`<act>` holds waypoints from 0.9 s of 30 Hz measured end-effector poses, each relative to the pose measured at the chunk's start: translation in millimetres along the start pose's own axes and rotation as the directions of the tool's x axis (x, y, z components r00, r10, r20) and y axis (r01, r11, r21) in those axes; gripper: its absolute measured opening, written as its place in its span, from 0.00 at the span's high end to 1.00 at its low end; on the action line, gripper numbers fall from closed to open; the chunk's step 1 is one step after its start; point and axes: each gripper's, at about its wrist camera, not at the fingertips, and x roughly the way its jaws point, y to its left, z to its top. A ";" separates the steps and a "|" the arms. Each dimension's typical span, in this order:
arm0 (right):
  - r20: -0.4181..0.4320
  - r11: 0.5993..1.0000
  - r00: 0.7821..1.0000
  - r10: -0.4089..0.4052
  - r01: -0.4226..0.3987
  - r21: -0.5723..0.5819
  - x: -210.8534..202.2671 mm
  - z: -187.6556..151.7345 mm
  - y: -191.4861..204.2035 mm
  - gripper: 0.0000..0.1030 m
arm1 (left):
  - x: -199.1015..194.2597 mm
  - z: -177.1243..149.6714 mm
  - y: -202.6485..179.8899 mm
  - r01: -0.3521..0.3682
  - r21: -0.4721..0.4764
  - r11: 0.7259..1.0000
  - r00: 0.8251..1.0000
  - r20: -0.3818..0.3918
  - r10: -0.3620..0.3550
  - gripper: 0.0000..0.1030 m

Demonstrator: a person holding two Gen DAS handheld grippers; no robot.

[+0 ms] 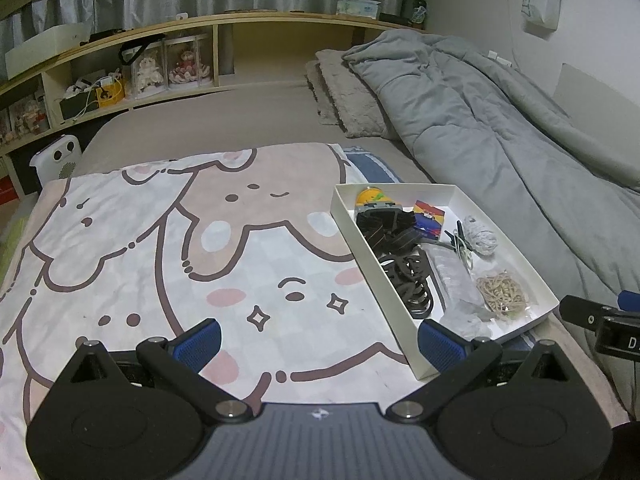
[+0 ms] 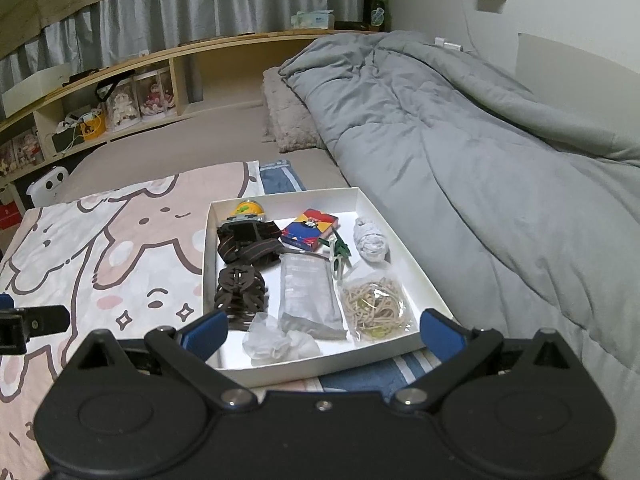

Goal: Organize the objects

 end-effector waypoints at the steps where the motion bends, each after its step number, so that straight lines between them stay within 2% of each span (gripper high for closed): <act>1: 0.001 1.000 1.000 -0.001 0.001 0.000 -0.4 -0.2 -0.2 0.00 | 0.0 0.0 0.0 -0.001 0.000 1.000 1.000 0.000 0.001 0.00; 27: -0.005 1.000 1.000 0.003 -0.003 -0.002 -0.5 -0.2 0.1 0.00 | -0.3 1.8 2.3 0.000 -0.014 1.000 1.000 -0.002 0.000 0.00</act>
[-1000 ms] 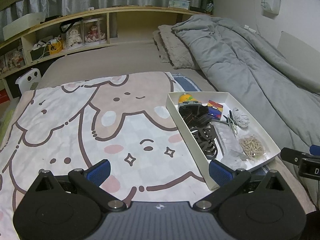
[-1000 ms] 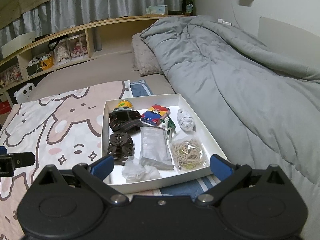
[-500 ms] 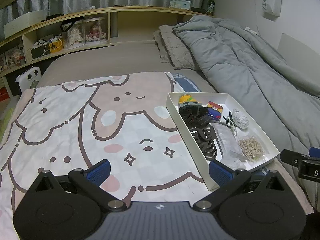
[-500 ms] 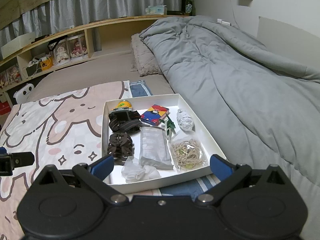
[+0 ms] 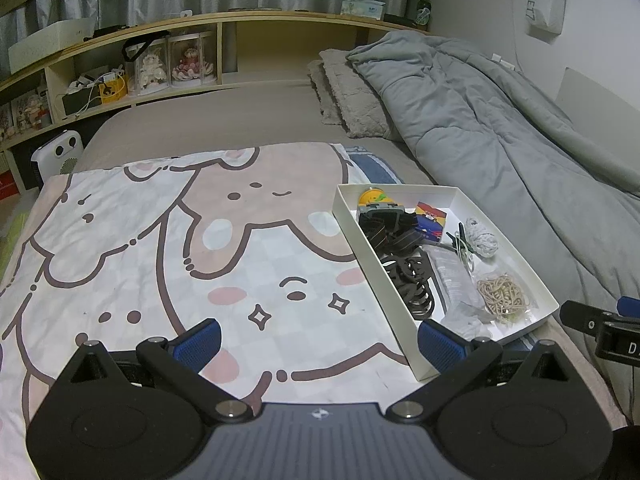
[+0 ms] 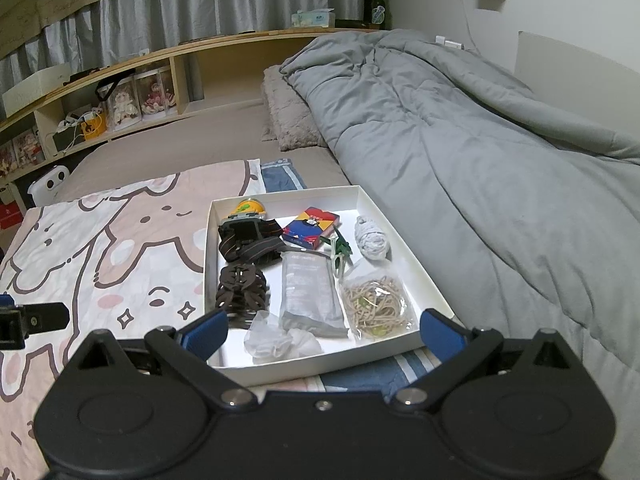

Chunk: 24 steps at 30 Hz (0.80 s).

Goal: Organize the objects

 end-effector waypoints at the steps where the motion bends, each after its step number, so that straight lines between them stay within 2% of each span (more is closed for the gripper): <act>1: 0.000 1.000 1.000 0.001 -0.001 0.001 0.0 0.1 -0.1 0.00 | 0.0 0.0 0.0 0.001 0.000 1.000 1.000 0.000 -0.001 0.00; 24: -0.002 1.000 1.000 0.004 -0.004 0.004 -0.4 -0.8 -0.1 0.00 | 1.2 -1.0 0.2 0.001 -0.003 1.000 1.000 -0.003 -0.001 0.00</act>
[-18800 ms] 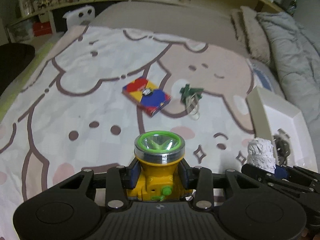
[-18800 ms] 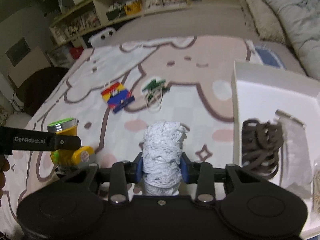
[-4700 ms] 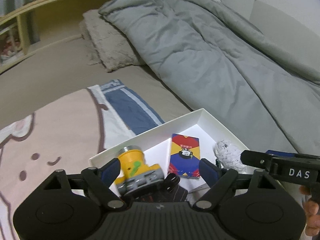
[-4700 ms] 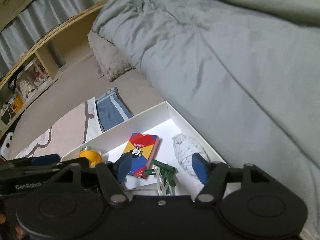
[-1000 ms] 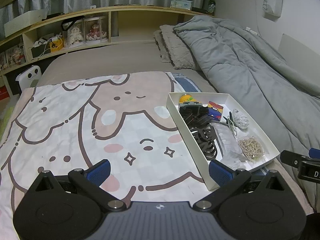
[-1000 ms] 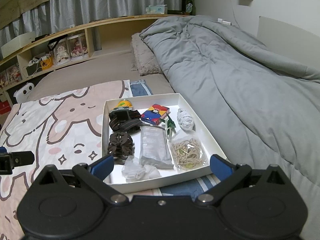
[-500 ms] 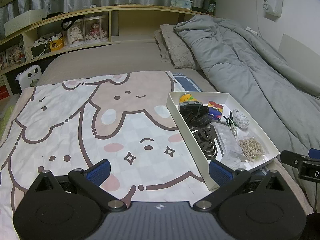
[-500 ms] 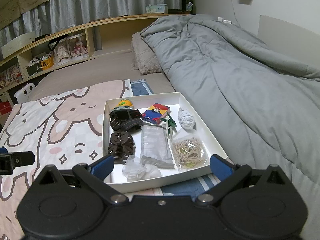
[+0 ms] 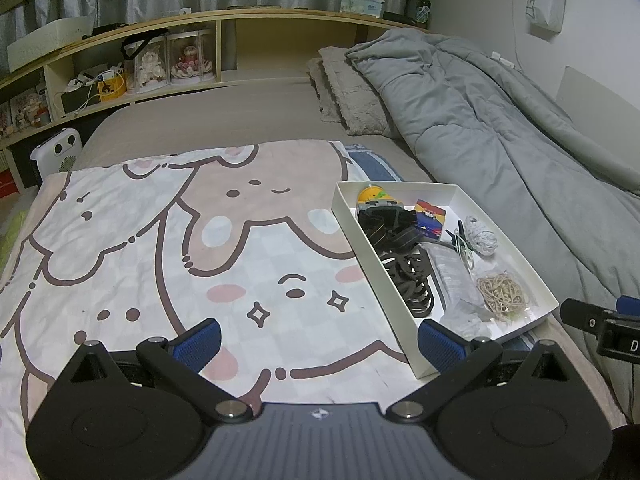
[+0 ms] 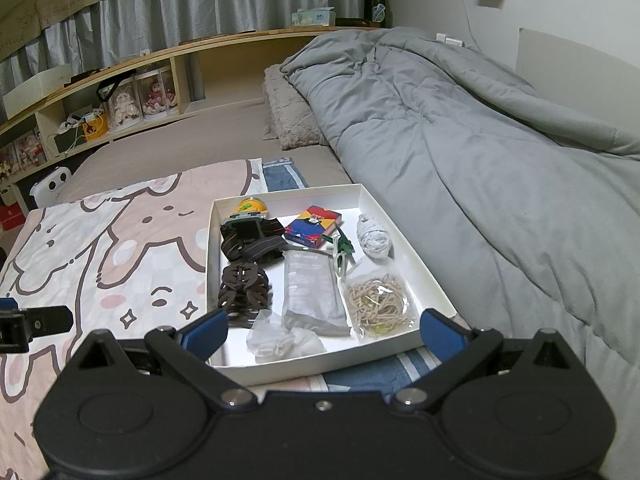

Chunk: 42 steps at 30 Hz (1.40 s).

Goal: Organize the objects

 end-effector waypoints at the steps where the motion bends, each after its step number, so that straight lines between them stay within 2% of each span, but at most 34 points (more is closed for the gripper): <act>1: 0.000 1.000 1.000 0.000 0.000 0.000 0.4 -0.4 0.7 0.00 | 0.0 0.0 0.2 0.001 0.000 1.000 1.000 0.000 -0.001 0.00; 42: -0.004 1.000 1.000 0.005 -0.005 0.003 -0.2 -1.3 4.1 0.00 | 0.0 -1.0 -1.6 0.001 -0.008 1.000 1.000 0.002 -0.001 0.00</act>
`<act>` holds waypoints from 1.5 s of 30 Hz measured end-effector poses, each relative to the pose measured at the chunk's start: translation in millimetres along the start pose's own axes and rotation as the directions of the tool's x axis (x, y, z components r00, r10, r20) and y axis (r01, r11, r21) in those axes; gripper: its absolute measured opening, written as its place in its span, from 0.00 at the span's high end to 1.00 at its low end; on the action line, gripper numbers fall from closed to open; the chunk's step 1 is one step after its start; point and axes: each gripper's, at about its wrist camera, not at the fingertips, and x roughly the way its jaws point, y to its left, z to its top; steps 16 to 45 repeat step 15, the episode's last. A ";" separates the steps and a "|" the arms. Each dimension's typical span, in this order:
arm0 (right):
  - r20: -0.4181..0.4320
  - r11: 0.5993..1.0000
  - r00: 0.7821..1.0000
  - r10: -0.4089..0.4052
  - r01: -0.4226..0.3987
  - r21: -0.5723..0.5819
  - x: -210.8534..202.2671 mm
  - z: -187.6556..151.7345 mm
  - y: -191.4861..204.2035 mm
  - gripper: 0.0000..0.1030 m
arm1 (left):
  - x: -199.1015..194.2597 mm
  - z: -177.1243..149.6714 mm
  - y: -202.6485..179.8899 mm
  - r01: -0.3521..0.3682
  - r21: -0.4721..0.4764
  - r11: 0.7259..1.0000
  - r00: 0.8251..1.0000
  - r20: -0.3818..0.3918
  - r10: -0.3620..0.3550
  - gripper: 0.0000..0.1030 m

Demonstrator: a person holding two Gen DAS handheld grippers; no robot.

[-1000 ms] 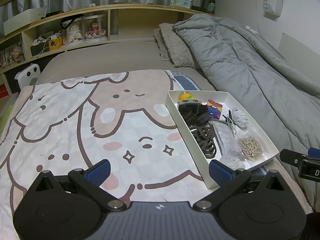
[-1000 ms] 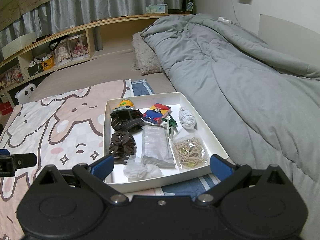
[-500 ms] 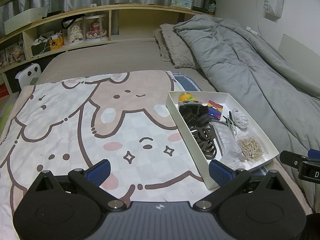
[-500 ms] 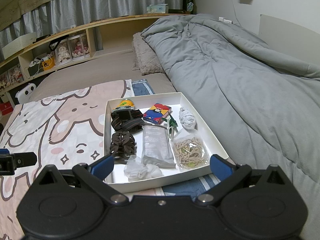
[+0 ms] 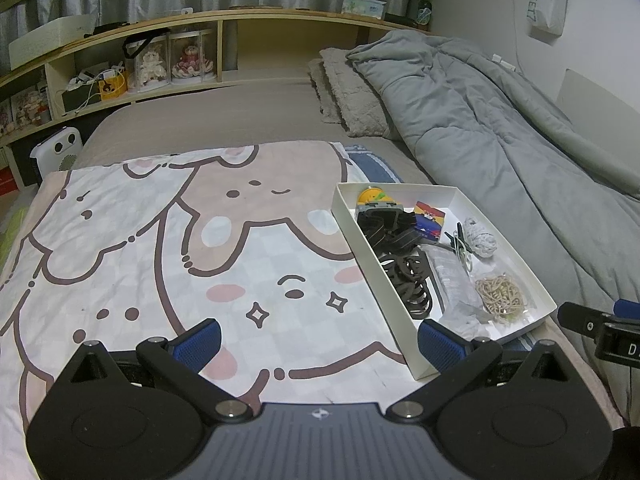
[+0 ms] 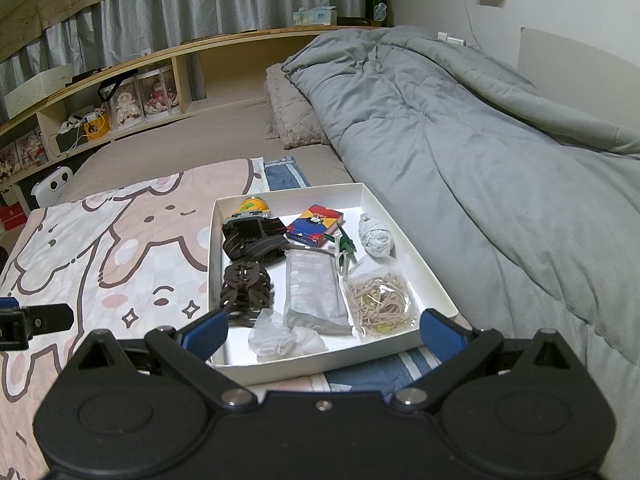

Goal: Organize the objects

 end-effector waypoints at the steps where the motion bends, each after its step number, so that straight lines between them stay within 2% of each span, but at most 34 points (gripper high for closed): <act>1: 0.000 1.000 1.000 -0.001 0.001 0.000 0.0 0.0 -0.2 0.00 | 0.0 0.0 0.0 -0.001 0.000 1.000 1.000 0.000 0.001 0.00; 45: -0.001 1.000 1.000 0.002 -0.002 0.002 -0.1 -0.2 -0.4 0.00 | 1.3 -0.8 -1.5 0.004 -0.006 1.000 1.000 -0.008 -0.004 0.00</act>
